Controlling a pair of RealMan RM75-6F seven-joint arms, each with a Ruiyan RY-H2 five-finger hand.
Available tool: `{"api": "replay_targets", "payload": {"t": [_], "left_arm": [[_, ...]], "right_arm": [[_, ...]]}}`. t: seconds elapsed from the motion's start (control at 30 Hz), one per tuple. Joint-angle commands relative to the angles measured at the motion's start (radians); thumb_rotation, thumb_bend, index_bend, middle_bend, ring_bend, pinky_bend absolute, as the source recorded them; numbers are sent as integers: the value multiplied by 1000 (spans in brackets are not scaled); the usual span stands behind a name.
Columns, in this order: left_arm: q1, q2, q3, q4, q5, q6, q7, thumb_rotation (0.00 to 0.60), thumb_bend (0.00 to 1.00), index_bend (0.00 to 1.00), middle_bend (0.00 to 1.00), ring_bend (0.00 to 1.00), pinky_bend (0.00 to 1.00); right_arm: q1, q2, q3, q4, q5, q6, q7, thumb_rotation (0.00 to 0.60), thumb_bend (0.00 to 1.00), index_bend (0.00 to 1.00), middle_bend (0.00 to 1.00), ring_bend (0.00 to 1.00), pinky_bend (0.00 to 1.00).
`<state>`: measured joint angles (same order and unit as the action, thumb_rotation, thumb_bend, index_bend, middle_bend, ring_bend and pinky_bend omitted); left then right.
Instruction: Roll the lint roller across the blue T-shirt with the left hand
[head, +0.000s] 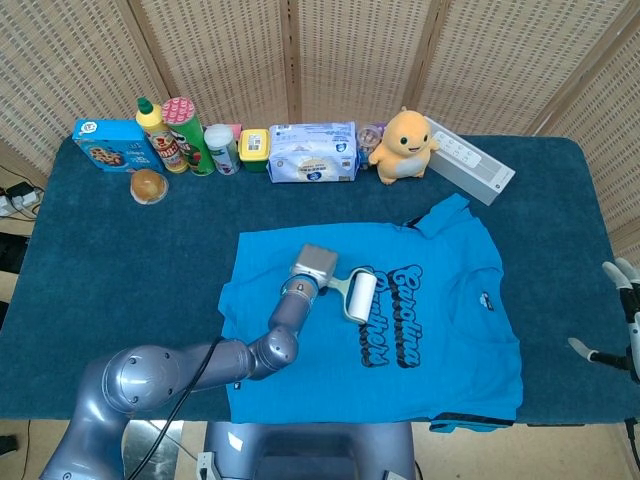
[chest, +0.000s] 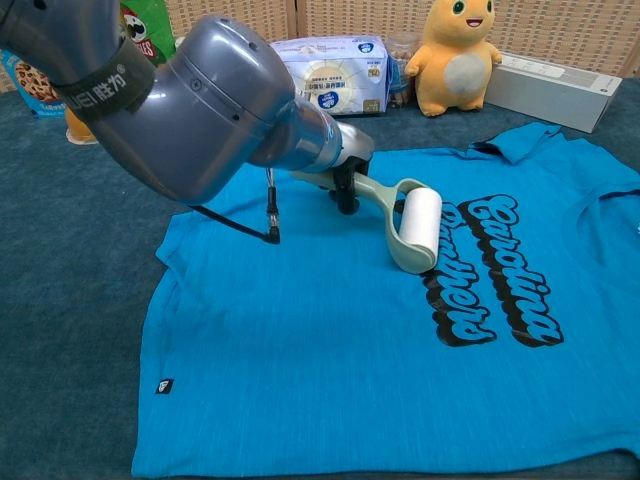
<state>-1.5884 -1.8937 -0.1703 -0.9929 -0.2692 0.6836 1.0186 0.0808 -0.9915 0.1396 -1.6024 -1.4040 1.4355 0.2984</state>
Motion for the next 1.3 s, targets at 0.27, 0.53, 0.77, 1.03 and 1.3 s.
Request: {"api": "replay_targets", "payload": {"t": [0.27,0.53,0.77,1.03,1.3], "left_arm": [[50,47,3,-55,-25,54,82,600,785,1000,979,942,1000],[117,100,10,-103,-13,71,97,600,785,1000,979,942,1000],[172,150,21,-145,9,78,92,600,786,1000,979,942,1000],[227,195,38,-172,37,78,78,600,786,1000,979,942,1000],[274,231,53,-191,72,76,54,600,786,1000,979,942,1000]], "right_arm": [[1,-1,-3,-3,-4,-2,-5,600,0,0,0,0,0],[1,-1,-6,-9,-8,-1,-14,600,0,0,0,0,0],[3,-3,-8,-15,-11,-1,-25,600,0,0,0,0,0],[2,-4,-13,-21,-16,0,-37,600,0,0,0,0,0],[2,-6,-15,-23,-19,3,-41,600,0,0,0,0,0]]}}
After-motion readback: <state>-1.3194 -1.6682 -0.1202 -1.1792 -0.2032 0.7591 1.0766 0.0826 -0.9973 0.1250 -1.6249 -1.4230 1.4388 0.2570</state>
